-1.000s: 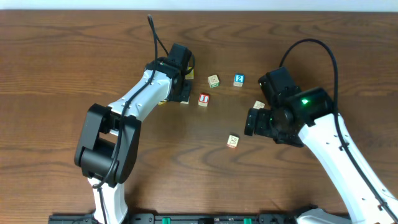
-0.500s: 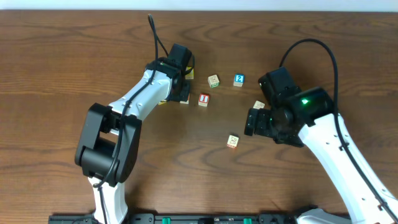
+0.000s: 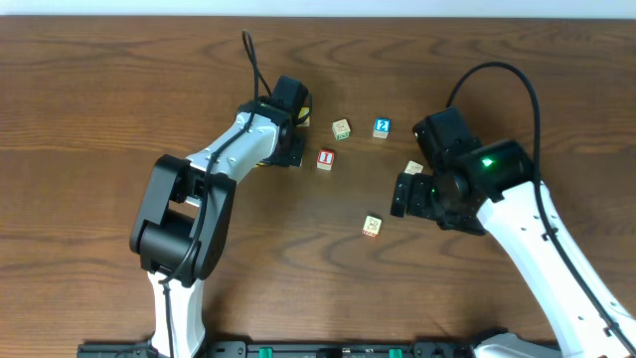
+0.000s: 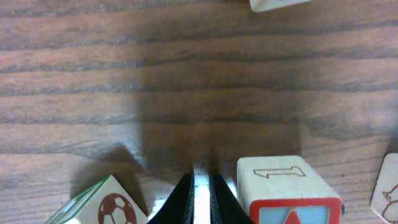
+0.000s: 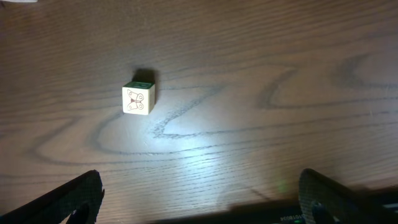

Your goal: Spell out Ai2

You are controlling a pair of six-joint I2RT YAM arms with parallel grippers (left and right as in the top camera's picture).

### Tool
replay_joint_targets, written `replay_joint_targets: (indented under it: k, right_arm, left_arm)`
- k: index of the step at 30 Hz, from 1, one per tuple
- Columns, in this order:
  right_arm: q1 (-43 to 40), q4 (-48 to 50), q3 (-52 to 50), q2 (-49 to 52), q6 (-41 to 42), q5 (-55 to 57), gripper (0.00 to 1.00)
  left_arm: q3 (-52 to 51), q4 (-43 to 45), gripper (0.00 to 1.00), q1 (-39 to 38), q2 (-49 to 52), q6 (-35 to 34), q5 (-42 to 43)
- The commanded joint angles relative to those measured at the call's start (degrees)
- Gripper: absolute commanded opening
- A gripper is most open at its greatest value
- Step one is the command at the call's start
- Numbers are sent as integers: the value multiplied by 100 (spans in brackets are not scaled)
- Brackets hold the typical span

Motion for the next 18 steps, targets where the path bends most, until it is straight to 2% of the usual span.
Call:
replay_joint_targets:
  k: [1, 18]
  right_arm:
    - [-35, -7, 50, -44, -70, 105, 99]
    - [-35, -7, 50, -44, -68, 105, 99]
  left_arm:
    - [20, 50, 13, 4, 105, 15, 107]
    - [20, 245, 17, -96, 105, -101, 643]
